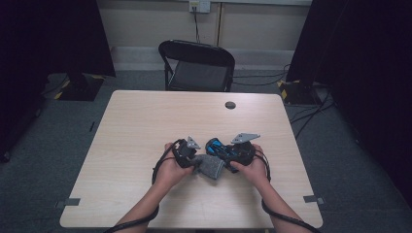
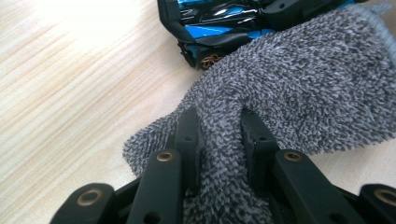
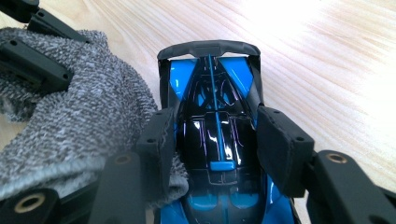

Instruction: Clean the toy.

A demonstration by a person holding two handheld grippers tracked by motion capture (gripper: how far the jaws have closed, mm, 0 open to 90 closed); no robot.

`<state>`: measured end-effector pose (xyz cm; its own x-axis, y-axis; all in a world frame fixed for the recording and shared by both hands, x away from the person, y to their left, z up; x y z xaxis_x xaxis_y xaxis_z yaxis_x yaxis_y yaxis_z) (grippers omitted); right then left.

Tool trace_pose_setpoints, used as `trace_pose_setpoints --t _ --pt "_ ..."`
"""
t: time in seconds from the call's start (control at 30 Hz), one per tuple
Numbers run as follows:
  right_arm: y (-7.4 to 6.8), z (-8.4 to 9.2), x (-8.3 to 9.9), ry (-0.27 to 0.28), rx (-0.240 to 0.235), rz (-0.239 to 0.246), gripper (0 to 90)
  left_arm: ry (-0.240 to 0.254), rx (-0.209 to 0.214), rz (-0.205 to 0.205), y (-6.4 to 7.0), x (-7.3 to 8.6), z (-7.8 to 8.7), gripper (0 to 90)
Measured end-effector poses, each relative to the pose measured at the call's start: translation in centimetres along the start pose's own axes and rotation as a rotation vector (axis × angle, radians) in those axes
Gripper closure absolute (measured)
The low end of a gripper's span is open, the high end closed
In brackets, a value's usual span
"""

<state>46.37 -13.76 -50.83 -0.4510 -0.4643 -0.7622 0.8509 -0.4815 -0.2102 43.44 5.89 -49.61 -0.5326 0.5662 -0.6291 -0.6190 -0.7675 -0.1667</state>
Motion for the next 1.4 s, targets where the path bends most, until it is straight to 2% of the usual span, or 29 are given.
trace_pose_setpoints --t 0.27,0.47,0.57,0.87,0.97,1.03,1.17,1.4 --pt "0.0 0.0 0.0 0.0 0.0 0.0 48.0 -0.003 -0.018 0.007 -0.6 -0.1 0.0 72.2" --pt "0.0 0.0 0.0 0.002 0.0 0.0 48.0 -0.002 -0.037 0.038 -1.5 0.0 0.2 72.2" --pt "0.0 0.0 0.0 0.002 0.0 0.0 48.0 -0.002 -0.043 0.04 -1.9 0.1 0.3 72.1" --pt "0.0 0.0 0.0 0.004 0.001 -0.001 48.0 0.004 -0.045 0.065 -2.5 0.4 0.4 72.1" --pt "0.0 0.0 0.0 0.003 0.0 0.0 48.1 0.0 -0.069 0.063 -3.1 0.6 0.7 72.2" --pt "0.0 0.0 0.0 0.003 -0.001 -0.001 48.0 -0.001 -0.063 0.074 -3.4 0.7 0.8 72.2" --pt "0.0 0.0 0.1 0.003 -0.001 -0.001 48.1 -0.005 -0.079 0.087 -4.3 1.2 1.2 72.2" --pt "0.0 0.0 0.0 0.003 0.003 0.002 48.0 -0.001 -0.088 0.105 -4.8 1.5 1.4 72.2"
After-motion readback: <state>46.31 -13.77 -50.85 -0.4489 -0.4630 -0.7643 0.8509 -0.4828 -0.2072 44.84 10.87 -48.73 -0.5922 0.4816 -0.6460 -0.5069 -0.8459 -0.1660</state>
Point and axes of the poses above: each handheld gripper's, and its own axes: z roughly backward along the jaws, x roughly out of its underside, y roughly to its right, the point moved 4 cm from there along -z, roughly forward along the jaws, and after that the axes turned 15 degrees about -x, right-handed, at the moved point
